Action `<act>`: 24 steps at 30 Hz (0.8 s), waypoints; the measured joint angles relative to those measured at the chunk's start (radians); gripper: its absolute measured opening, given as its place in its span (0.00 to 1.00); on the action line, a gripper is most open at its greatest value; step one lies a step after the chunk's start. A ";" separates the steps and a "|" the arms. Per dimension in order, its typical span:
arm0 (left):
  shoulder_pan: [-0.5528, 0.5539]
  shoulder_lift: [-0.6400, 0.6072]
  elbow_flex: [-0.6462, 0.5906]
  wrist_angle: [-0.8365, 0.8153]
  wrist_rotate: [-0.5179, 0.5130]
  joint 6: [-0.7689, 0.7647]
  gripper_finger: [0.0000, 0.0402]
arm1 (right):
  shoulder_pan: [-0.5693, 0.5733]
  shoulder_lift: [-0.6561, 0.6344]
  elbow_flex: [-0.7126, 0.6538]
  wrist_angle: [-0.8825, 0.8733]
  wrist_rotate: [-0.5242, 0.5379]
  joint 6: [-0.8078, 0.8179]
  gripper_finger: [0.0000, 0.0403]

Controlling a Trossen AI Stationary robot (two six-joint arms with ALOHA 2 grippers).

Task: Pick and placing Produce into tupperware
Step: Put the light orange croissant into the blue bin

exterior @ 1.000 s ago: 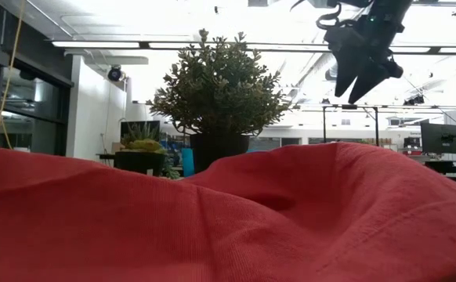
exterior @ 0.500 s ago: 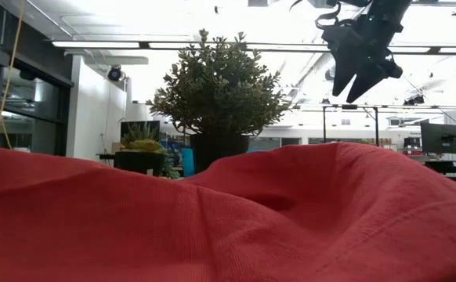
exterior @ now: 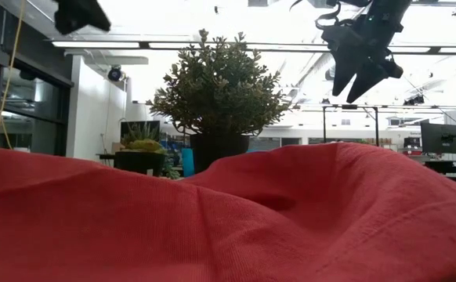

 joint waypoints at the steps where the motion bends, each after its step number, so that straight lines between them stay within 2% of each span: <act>1: 0.000 -0.014 -0.030 0.011 0.000 -0.008 0.10 | 0.000 0.000 0.000 0.000 0.000 0.000 0.49; 6: 0.000 -0.064 -0.159 0.082 0.008 -0.047 0.10 | 0.000 0.000 0.000 0.001 0.000 -0.001 0.49; 16: -0.001 -0.094 -0.352 0.285 0.161 -0.122 0.10 | 0.026 0.000 -0.002 0.001 0.003 -0.062 0.49; 19: -0.001 -0.131 -0.392 0.319 0.171 -0.143 0.10 | 0.064 0.000 -0.033 -0.002 -0.002 -0.050 0.49; 24: -0.001 -0.218 -0.434 0.324 0.172 -0.180 0.10 | 0.149 0.000 -0.150 0.051 -0.047 0.067 0.49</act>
